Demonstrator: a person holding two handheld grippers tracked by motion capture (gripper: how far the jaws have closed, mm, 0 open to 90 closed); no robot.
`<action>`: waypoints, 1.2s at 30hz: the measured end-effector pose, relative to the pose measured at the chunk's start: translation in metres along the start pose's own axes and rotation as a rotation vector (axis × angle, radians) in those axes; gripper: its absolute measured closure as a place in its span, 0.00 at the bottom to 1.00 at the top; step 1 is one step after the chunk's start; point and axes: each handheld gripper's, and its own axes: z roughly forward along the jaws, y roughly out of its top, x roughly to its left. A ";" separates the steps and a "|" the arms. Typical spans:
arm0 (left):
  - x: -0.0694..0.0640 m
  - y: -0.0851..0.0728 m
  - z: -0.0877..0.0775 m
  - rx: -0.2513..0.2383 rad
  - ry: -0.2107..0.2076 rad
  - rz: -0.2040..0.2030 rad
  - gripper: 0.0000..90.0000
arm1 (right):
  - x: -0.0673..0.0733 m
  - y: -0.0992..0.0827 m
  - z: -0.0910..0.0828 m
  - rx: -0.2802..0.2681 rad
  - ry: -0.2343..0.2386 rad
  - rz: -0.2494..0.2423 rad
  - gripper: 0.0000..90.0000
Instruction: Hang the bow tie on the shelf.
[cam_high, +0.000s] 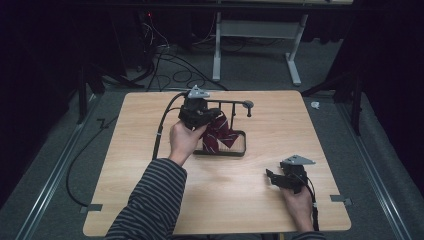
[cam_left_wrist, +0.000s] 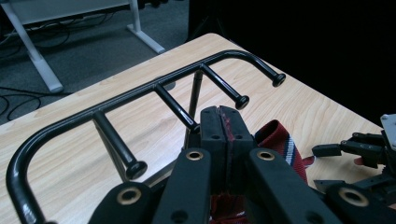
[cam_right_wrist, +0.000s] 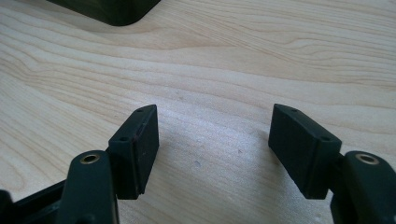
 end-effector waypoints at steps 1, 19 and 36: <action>0.000 0.000 0.000 0.000 0.000 0.000 0.99 | 0.000 0.000 0.000 0.000 0.000 0.000 0.38; 0.007 0.010 0.015 0.004 0.056 0.009 0.99 | 0.000 0.000 0.000 0.000 -0.001 -0.001 0.39; 0.012 0.007 0.023 0.032 0.084 0.005 0.99 | 0.000 0.000 0.000 0.000 0.000 0.000 0.39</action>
